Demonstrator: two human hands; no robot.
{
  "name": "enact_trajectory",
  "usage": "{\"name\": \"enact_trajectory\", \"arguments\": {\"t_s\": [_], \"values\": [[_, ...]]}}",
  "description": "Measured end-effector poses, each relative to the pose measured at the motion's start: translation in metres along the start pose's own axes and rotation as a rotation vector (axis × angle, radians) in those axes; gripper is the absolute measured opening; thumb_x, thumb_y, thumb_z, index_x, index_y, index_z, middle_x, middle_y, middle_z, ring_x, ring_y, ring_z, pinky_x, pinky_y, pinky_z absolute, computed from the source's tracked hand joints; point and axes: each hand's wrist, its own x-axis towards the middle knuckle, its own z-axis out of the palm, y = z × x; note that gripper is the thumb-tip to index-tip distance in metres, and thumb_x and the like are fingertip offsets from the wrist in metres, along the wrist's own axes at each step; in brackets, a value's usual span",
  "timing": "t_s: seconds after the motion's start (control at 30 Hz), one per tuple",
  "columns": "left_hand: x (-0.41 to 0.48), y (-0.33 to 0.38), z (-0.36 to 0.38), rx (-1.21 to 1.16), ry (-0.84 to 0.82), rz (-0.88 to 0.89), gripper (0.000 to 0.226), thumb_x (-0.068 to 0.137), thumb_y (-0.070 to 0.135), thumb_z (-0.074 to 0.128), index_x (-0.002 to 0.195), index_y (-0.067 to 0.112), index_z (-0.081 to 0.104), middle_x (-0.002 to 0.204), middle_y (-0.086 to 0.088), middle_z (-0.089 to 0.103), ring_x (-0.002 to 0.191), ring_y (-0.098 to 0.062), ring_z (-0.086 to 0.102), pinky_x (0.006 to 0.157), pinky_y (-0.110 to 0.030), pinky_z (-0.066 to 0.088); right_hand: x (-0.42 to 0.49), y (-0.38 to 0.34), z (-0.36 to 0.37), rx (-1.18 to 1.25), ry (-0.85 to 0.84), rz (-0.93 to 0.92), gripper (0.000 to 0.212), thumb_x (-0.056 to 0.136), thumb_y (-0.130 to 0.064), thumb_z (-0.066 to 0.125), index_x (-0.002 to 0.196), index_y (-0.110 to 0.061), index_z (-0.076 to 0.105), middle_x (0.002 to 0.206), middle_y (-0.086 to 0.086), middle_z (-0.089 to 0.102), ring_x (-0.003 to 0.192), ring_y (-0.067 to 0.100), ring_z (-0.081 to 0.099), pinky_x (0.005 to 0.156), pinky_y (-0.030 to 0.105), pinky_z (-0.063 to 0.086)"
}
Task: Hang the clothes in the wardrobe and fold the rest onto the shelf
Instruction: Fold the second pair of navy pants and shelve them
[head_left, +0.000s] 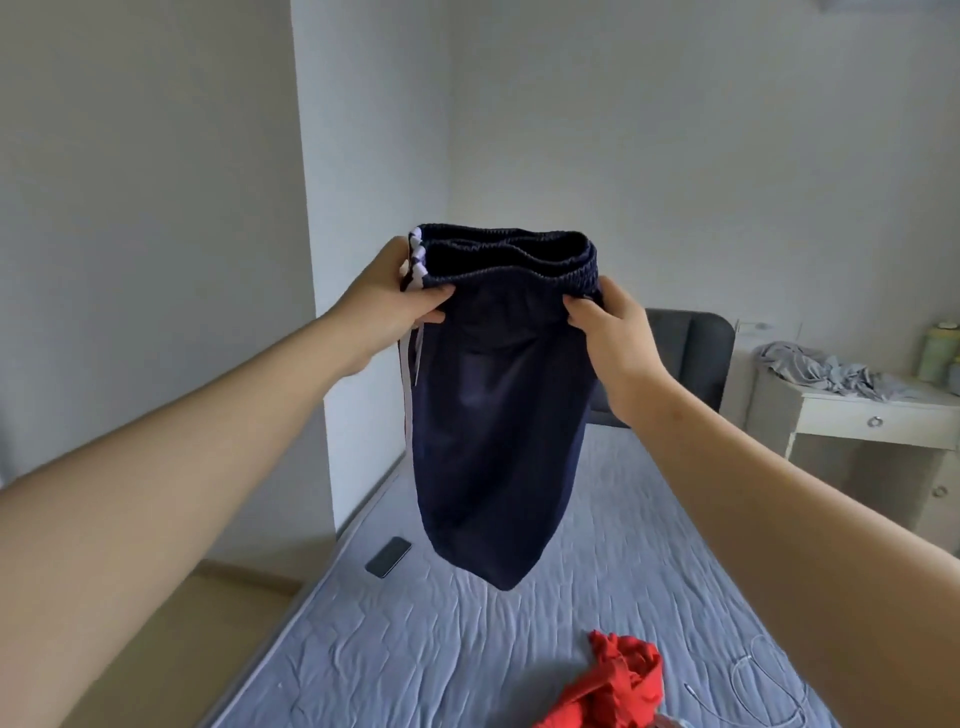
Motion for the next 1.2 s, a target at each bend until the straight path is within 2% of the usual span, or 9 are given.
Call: {"name": "enact_trajectory", "arguments": {"t_s": [0.07,0.13,0.33,0.57,0.63,0.97,1.03,1.1,1.2], "values": [[-0.029,-0.008,-0.007,0.037,-0.025,-0.092,0.025,0.09,0.014,0.058,0.109,0.017,0.042,0.103,0.003,0.053,0.079,-0.014,0.067,0.058,-0.01,0.051,-0.027,0.008,0.002,0.019,-0.049,0.067,0.015,0.089,-0.021,0.049,0.091,-0.008,0.057,0.086,0.007,0.06,0.079,0.023,0.055,0.078,0.034,0.049],[-0.056,-0.02,-0.012,0.107,-0.07,-0.206,0.033,0.088,0.019,0.061,0.117,0.022,0.046,0.108,0.004,0.059,0.072,-0.012,0.07,0.06,-0.017,0.054,-0.051,0.02,0.003,0.02,-0.101,0.127,0.013,0.089,-0.019,0.051,0.086,-0.008,0.057,0.077,-0.001,0.057,0.07,0.013,0.05,0.062,0.023,0.043],[-0.15,-0.069,-0.015,0.266,-0.194,-0.473,0.015,0.081,0.018,0.069,0.085,0.028,0.058,0.057,0.007,0.046,0.042,-0.008,0.041,0.044,-0.017,0.043,-0.129,0.061,0.003,0.042,-0.343,0.347,0.02,0.085,0.001,0.051,0.066,-0.004,0.056,0.046,-0.012,0.051,0.038,-0.005,0.043,0.039,0.007,0.031],[-0.23,-0.145,-0.005,0.285,-0.503,-0.81,0.013,0.077,0.016,0.074,0.088,0.021,0.069,0.067,0.003,0.056,0.043,-0.005,0.045,0.05,-0.015,0.046,-0.201,0.146,0.013,-0.111,-0.568,0.669,0.032,0.081,0.001,0.054,0.053,-0.013,0.047,0.038,-0.011,0.036,0.041,0.007,0.03,0.04,0.017,0.023],[-0.242,-0.176,0.001,0.255,-0.596,-0.885,0.029,0.077,0.014,0.073,0.104,0.019,0.063,0.077,0.001,0.056,0.047,-0.006,0.045,0.053,-0.019,0.048,-0.218,0.176,0.017,-0.096,-0.588,0.769,0.033,0.08,0.004,0.053,0.052,-0.012,0.048,0.036,-0.012,0.037,0.036,0.005,0.032,0.036,0.014,0.023],[-0.249,-0.337,0.039,0.092,-0.57,-1.218,0.029,0.081,0.006,0.068,0.107,0.012,0.059,0.067,-0.001,0.052,0.043,-0.005,0.052,0.051,-0.022,0.052,-0.24,0.337,0.073,-0.249,-0.433,1.117,0.02,0.077,-0.001,0.055,0.059,-0.01,0.052,0.042,-0.002,0.034,0.035,0.011,0.029,0.038,0.018,0.023],[-0.234,-0.379,0.047,0.073,-0.527,-1.238,0.038,0.083,0.008,0.067,0.118,0.01,0.054,0.078,-0.002,0.056,0.052,-0.007,0.057,0.061,-0.026,0.056,-0.23,0.376,0.094,-0.31,-0.331,1.128,0.02,0.077,-0.006,0.057,0.058,-0.013,0.055,0.046,-0.001,0.042,0.043,0.017,0.038,0.044,0.024,0.032],[-0.221,-0.417,0.055,0.039,-0.407,-1.242,0.057,0.086,0.014,0.064,0.136,0.014,0.038,0.108,0.001,0.056,0.083,-0.013,0.062,0.081,-0.031,0.052,-0.221,0.407,0.114,-0.274,-0.182,1.135,0.009,0.08,-0.006,0.056,0.08,-0.012,0.063,0.064,0.003,0.057,0.059,0.023,0.055,0.059,0.031,0.048],[-0.212,-0.468,0.066,0.148,-0.398,-1.224,0.087,0.087,0.025,0.062,0.149,0.024,0.0,0.155,0.001,0.01,0.14,-0.019,0.021,0.109,-0.033,0.025,-0.221,0.45,0.136,-0.228,-0.131,1.155,0.05,0.084,-0.004,0.056,0.132,-0.009,0.043,0.104,0.004,0.048,0.097,0.019,0.048,0.088,0.034,0.039]]}}
